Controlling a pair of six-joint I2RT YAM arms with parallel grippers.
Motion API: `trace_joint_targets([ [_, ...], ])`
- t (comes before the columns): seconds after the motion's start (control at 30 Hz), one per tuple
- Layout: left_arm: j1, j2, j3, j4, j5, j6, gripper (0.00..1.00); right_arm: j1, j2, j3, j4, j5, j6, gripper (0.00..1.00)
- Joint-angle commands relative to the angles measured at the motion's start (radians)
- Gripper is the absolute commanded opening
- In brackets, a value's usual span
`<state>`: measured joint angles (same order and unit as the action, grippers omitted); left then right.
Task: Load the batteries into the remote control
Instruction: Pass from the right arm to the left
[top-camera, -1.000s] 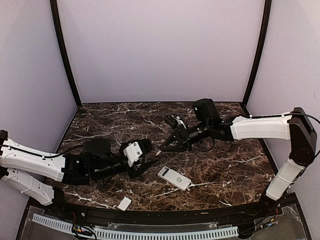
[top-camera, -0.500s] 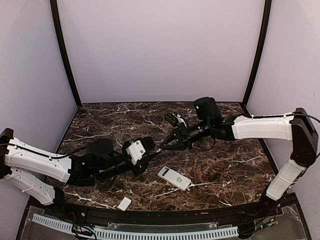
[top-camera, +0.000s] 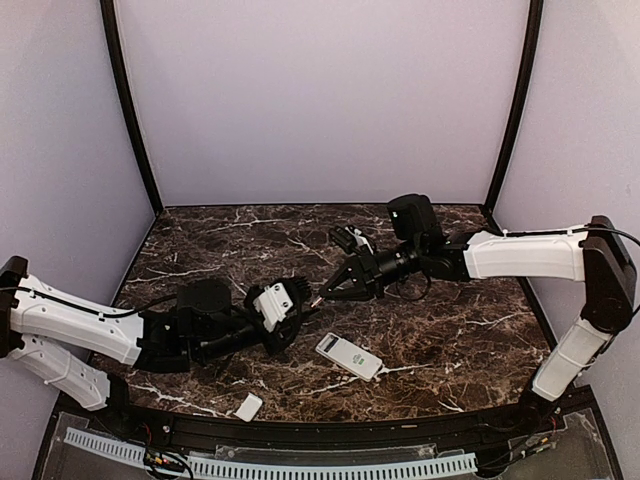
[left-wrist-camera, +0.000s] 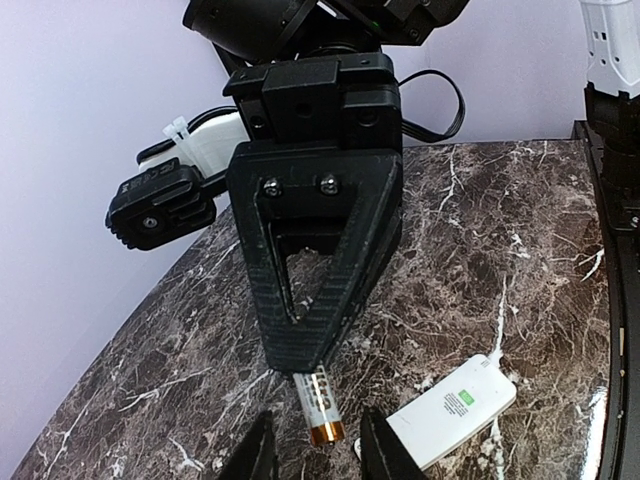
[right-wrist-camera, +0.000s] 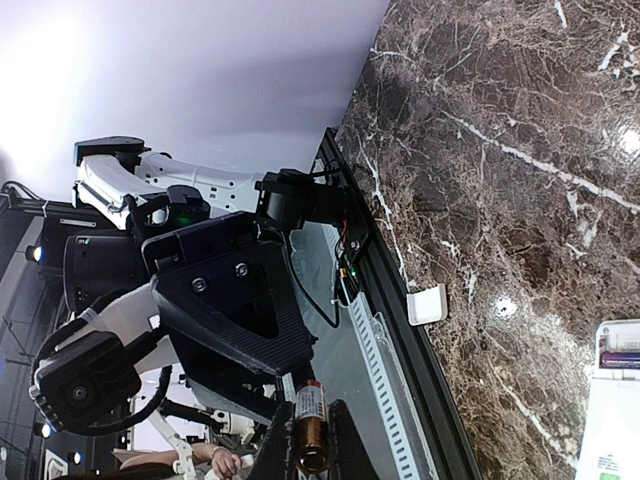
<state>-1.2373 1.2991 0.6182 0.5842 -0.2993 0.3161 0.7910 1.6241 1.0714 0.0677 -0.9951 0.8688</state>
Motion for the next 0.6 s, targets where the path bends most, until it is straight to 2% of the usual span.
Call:
trace_joint_targets([
  [0.0, -0.002, 0.014, 0.022, -0.019, -0.008, -0.010, 0.26, -0.005, -0.016, 0.022, 0.025, -0.002, -0.012, 0.00],
  [0.57, -0.002, 0.040, 0.055, -0.044, -0.061, -0.040, 0.01, -0.004, -0.003, 0.013, 0.024, -0.005, -0.017, 0.00],
])
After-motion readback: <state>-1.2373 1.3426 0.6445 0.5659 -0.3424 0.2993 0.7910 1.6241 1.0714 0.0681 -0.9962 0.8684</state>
